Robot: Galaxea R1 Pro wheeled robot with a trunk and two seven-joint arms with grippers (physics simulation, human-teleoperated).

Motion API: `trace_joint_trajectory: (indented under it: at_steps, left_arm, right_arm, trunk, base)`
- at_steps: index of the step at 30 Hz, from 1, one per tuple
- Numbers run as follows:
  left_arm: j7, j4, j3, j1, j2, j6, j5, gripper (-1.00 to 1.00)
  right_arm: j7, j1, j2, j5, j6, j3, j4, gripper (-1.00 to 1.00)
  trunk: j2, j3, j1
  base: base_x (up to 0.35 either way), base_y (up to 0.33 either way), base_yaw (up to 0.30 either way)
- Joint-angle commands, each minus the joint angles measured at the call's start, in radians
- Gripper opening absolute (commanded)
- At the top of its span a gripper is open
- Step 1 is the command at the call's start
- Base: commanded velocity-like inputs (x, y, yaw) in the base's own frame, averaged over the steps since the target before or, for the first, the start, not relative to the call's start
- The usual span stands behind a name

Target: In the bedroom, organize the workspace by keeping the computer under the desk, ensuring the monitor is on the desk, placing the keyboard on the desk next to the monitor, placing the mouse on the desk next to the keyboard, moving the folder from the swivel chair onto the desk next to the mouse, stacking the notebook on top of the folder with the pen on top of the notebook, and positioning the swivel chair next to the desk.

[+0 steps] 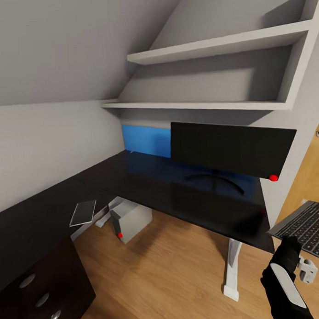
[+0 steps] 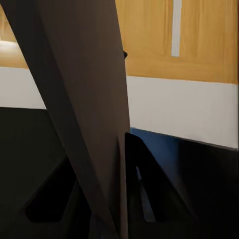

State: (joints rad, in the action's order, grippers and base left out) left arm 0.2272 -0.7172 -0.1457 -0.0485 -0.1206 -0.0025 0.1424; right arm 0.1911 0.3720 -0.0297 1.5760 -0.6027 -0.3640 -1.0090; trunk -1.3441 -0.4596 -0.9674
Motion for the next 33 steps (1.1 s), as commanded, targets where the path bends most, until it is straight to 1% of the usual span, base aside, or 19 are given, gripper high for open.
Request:
trace_joint_trajectory:
  at_steps: [1,4,7,11,14,17,33]
  left_arm:
    - [0.008,-0.001,-0.005,-0.001,0.001,0.0,0.011,1.0]
    - [0.008,-0.001,-0.005,0.0,0.001,-0.001,0.01,1.0]
    - [0.008,-0.001,-0.005,0.0,0.001,-0.001,0.01,1.0]
    - [0.008,-0.001,-0.005,0.0,0.001,-0.002,0.011,1.0]
    - [0.008,-0.001,-0.005,0.0,0.001,-0.002,0.011,1.0]
    - [0.008,-0.001,-0.005,-0.001,0.001,-0.002,0.01,1.0]
    - [0.008,-0.001,-0.005,0.0,0.001,-0.002,0.009,1.0]
  right_arm:
    - [0.012,0.001,0.007,0.009,-0.004,0.0,0.001,-1.0]
    - [0.014,0.001,0.027,0.009,-0.006,-0.001,0.002,-1.0]
    - [0.014,0.001,0.038,0.008,-0.007,0.0,0.003,-1.0]
    - [0.015,0.001,0.071,0.007,-0.009,0.004,0.018,-1.0]
    - [0.019,0.001,0.089,0.006,-0.009,0.005,0.026,-1.0]
    - [0.021,0.001,0.094,0.004,-0.011,0.005,0.028,-1.0]
    - [0.026,0.001,0.096,0.001,-0.011,0.008,0.029,-1.0]
  trunk:
    - [-0.008,-0.004,-0.004]
    - [-0.029,-0.014,-0.015]
    - [-0.05,-0.023,-0.027]
    - [-0.078,-0.036,-0.042]
    - [-0.099,-0.045,-0.054]
    - [-0.12,-0.054,-0.065]
    - [-0.232,-0.105,-0.127]
  base:
    - [0.0,0.0,0.0]
    - [0.0,0.0,0.0]
    - [0.0,0.0,0.0]
    - [0.0,0.0,0.0]
    - [0.0,0.0,0.0]
    - [0.0,0.0,0.0]
    - [0.0,0.0,0.0]
